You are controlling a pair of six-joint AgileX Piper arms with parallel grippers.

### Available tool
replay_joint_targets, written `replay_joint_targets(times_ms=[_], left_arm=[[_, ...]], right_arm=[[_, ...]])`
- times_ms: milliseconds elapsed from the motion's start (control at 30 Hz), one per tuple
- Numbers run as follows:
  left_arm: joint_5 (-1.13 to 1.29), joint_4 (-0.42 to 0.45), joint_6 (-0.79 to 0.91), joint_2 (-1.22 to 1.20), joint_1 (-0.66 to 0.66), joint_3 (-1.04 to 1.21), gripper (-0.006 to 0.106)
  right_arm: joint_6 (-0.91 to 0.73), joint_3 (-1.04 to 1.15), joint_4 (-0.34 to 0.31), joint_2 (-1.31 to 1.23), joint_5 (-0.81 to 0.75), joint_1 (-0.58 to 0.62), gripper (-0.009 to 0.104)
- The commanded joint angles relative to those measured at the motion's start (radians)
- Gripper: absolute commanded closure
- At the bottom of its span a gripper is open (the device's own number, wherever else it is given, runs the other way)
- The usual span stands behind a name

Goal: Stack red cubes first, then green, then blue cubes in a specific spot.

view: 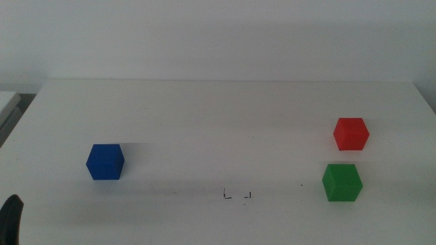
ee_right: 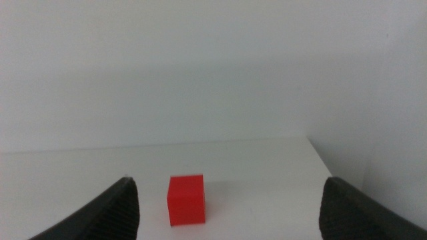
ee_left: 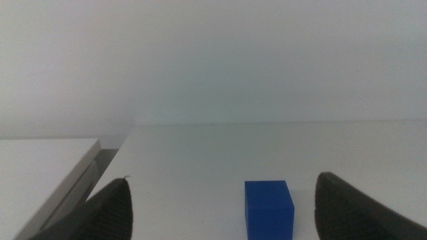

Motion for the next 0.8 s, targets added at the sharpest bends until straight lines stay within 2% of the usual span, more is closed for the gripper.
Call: replay_joint_targets(times_ms=[0,133,367,433,567,667,767], left_arm=[[-0.012,-0.011,-0.002,-0.004,0.0,0.0,0.007],[-0.012,-0.011,-0.002,-0.004,0.0,0.0,0.007],[-0.012,-0.011,-0.002,-0.004,0.0,0.0,0.007],[-0.012,-0.011,-0.002,-0.004,0.0,0.0,0.007],[-0.012,-0.011,-0.002,-0.004,0.0,0.0,0.007],[-0.012,-0.011,0.002,-0.004,0.0,0.0,0.007],[-0.012,-0.011,0.002,-0.004,0.0,0.0,0.007]], right_arm=[[-0.014,-0.104,0.001,0.099,0.012,-0.004,0.002],[-0.014,-0.357,0.007,0.317,0.151,-0.004,0.002],[-0.014,-0.903,0.007,0.664,0.691,-0.004,0.002],[-0.014,-1.016,0.007,0.74,0.774,-0.004,0.002],[0.024,-1.181,0.026,0.839,0.802,-0.004,0.002],[0.034,-1.231,0.063,0.866,0.805,-0.004,0.002],[0.034,-1.241,0.065,0.867,0.795,-0.004,0.002]])
